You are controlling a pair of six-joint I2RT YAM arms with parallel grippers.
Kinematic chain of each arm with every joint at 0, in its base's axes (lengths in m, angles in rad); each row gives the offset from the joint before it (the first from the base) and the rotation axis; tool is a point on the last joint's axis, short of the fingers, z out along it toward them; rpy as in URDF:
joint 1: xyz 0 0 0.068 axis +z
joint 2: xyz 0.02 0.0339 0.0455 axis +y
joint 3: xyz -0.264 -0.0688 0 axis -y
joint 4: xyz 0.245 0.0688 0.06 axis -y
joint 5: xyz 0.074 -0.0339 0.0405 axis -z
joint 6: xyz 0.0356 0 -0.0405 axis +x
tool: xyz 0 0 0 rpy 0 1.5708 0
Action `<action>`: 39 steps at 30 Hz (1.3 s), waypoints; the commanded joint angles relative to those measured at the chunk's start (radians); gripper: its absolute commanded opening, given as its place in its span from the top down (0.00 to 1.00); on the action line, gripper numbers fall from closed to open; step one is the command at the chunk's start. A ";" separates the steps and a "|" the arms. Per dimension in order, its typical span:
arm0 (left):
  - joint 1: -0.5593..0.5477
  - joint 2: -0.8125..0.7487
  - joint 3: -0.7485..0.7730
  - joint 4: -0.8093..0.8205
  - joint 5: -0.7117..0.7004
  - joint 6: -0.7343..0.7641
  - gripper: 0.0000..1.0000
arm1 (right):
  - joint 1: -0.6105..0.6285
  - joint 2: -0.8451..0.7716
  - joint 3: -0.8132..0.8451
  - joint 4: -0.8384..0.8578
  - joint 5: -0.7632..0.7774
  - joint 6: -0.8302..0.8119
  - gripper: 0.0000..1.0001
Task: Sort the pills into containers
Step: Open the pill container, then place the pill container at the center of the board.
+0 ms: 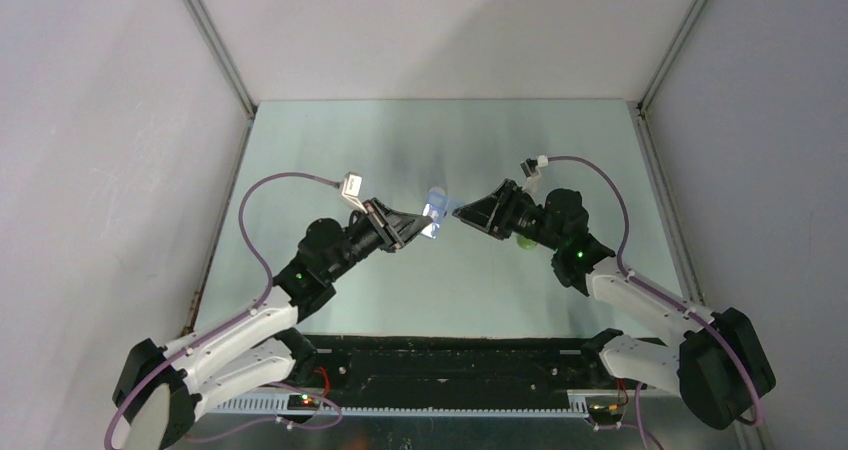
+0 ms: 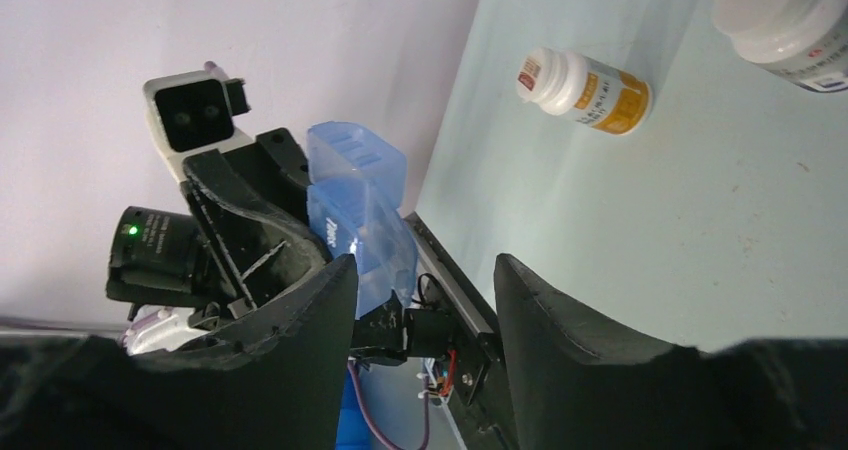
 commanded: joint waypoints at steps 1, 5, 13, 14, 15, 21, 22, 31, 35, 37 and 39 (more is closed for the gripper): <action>0.002 -0.011 0.038 0.066 0.012 -0.003 1.00 | -0.006 0.005 -0.002 0.120 -0.042 -0.002 0.43; 0.002 -0.005 0.034 0.076 0.019 -0.013 1.00 | -0.008 0.027 -0.004 0.168 -0.049 0.021 0.51; 0.001 0.002 0.022 0.092 0.027 -0.016 1.00 | -0.015 0.089 -0.043 0.361 -0.064 0.110 0.70; 0.001 0.002 0.018 0.093 0.026 -0.016 1.00 | -0.016 0.094 -0.048 0.369 -0.065 0.114 0.71; 0.002 0.002 0.016 0.092 0.026 -0.016 1.00 | -0.018 0.097 -0.051 0.395 -0.066 0.121 0.68; 0.002 0.005 0.010 0.093 0.026 -0.017 1.00 | -0.025 0.102 -0.061 0.432 -0.060 0.135 0.67; 0.002 0.007 0.010 0.094 0.026 -0.017 0.99 | -0.026 0.103 -0.061 0.433 -0.061 0.135 0.73; 0.002 0.011 -0.015 0.117 0.018 -0.008 0.46 | -0.038 0.119 -0.061 0.394 -0.084 0.134 1.00; 0.002 -0.006 -0.026 0.102 -0.003 0.046 0.04 | -0.041 0.105 -0.060 0.306 -0.090 0.091 1.00; 0.002 -0.024 -0.021 0.059 -0.035 0.091 0.01 | -0.044 0.099 -0.054 0.186 -0.098 0.041 1.00; 0.001 -0.046 -0.014 0.003 -0.079 0.140 0.01 | -0.043 0.100 -0.042 0.080 -0.103 -0.023 1.00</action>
